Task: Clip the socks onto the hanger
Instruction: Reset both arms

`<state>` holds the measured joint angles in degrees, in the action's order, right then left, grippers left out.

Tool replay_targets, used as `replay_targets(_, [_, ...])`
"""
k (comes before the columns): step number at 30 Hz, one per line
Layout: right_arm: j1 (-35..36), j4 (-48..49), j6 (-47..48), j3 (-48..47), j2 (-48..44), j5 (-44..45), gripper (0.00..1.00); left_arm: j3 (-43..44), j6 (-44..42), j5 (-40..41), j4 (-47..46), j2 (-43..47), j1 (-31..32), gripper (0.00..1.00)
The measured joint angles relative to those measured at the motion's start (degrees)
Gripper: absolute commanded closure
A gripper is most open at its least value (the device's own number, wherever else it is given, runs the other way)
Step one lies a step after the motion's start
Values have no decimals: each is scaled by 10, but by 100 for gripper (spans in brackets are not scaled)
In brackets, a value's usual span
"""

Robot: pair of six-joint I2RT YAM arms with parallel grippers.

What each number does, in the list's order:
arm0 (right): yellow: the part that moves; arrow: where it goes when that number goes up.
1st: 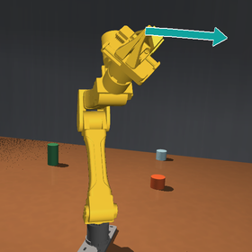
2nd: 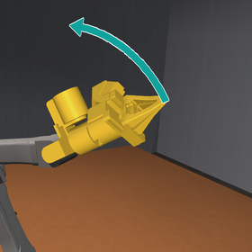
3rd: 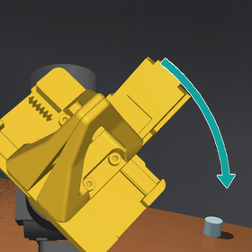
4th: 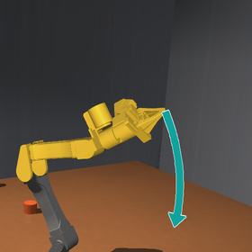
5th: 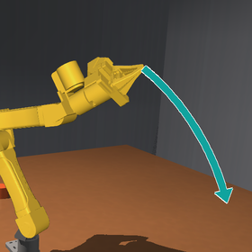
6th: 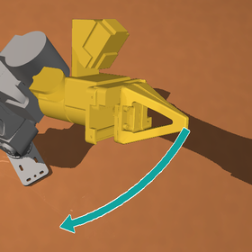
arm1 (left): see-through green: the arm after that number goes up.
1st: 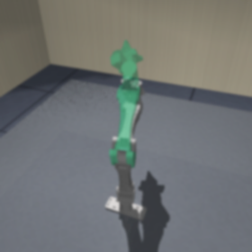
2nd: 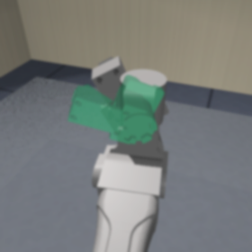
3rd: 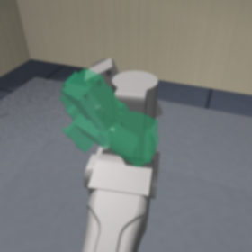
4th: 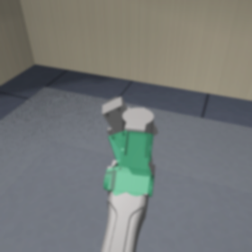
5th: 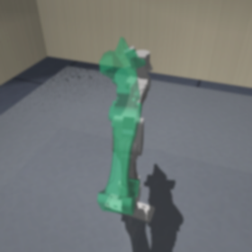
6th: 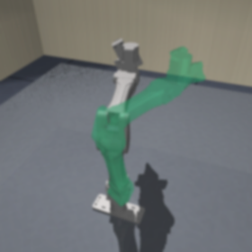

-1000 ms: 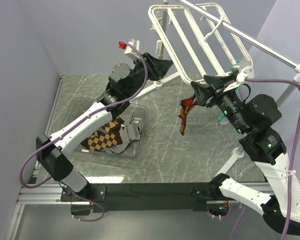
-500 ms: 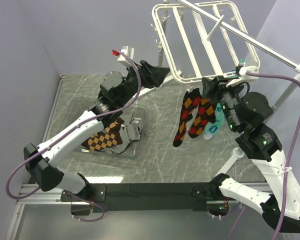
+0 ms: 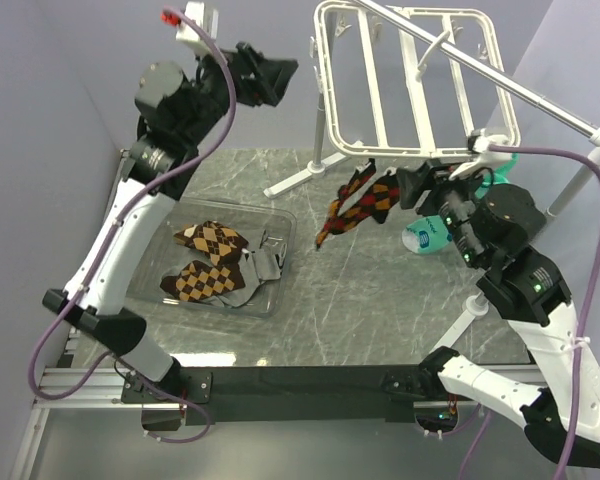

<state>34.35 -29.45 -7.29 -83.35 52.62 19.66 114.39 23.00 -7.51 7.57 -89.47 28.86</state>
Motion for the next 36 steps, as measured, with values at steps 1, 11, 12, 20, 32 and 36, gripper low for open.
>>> replay_targets(1, [0,-7,-7,8,0,-10,33,32,-7,-5,13,-15,1,10])
replay_targets(11, [0,-59,-58,89,-46,-117,26,125,-68,-1,80,-100,-31,8])
replay_targets(12, [0,-61,-59,96,-62,-123,26,103,-63,-10,80,-95,-43,8])
replay_targets(20, [0,-7,-79,162,-224,-137,26,-119,4,-55,83,-3,-171,9])
replay_targets(32, [0,82,-164,499,-339,-117,26,-516,50,-32,72,264,-227,11])
replay_targets(36, [0,131,-186,578,-375,-107,25,-634,49,-15,68,348,-227,11])
